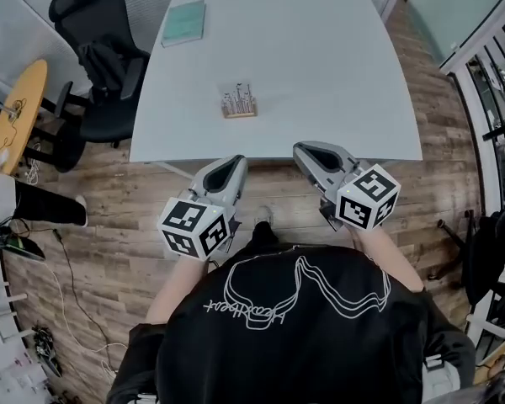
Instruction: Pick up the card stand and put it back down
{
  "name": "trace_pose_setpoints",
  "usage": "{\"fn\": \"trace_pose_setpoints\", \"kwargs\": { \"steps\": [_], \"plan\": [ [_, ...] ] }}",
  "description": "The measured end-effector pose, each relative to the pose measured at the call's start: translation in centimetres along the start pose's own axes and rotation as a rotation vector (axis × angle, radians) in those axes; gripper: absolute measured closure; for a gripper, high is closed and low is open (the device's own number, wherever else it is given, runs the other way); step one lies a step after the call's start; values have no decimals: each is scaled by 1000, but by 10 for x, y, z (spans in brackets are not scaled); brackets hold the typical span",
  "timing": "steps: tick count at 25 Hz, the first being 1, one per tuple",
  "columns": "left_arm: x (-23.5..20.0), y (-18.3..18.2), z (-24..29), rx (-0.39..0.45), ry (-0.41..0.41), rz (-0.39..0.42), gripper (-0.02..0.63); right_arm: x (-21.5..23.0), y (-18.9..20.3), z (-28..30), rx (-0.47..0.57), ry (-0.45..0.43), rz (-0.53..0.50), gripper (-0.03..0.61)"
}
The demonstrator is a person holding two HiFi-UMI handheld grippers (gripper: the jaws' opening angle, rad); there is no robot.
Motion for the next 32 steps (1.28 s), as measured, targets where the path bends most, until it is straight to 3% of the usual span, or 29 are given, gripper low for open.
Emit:
{"fn": "trace_pose_setpoints", "kwargs": {
  "steps": [13, 26, 32],
  "plan": [
    [-108, -13, 55, -73, -27, -19, 598, 56, -1, 89, -77, 83, 10, 569],
    [-171, 2, 108, -171, -22, -35, 595, 106, 19, 142, -155, 120, 49, 546],
    [-198, 21, 129, -238, -17, -61, 540, 121, 38, 170, -217, 121, 55, 506]
  ]
}}
Point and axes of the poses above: the fingertips, and each gripper's own axes: z forward along the fingers, x to its right, y out of its underside, the point moved 5 cm from there along -z, backward along the fingers, and after that the axes turned 1 degree about -x, right-handed, at the moved point
